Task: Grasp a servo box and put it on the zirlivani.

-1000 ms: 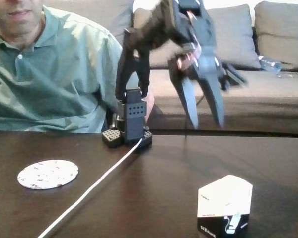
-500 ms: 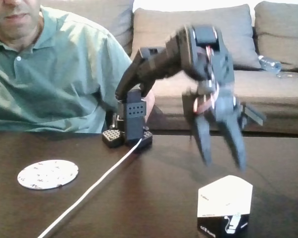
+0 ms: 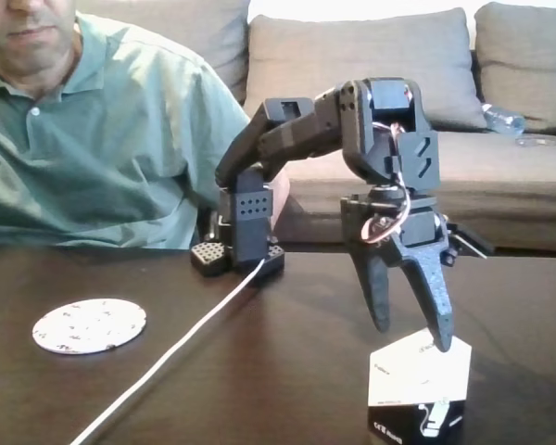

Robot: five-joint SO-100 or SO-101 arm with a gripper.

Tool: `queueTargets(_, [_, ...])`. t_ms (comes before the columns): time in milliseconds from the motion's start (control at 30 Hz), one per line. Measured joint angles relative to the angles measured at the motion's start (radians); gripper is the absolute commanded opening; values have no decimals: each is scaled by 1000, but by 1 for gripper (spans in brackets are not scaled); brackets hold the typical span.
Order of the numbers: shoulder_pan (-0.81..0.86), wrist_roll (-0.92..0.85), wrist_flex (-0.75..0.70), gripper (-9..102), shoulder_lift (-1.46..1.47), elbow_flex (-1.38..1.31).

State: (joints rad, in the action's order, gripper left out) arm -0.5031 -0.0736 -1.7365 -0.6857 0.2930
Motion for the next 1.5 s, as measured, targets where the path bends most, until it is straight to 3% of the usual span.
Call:
queueTargets(600, [2, -23, 67, 35, 112, -11])
queueTargets(767, [2, -25, 67, 26, 112, -11])
queueTargets(1200, [0, -25, 0, 24, 112, -268])
queueTargets(1500, [40, -12, 0, 18, 112, -295])
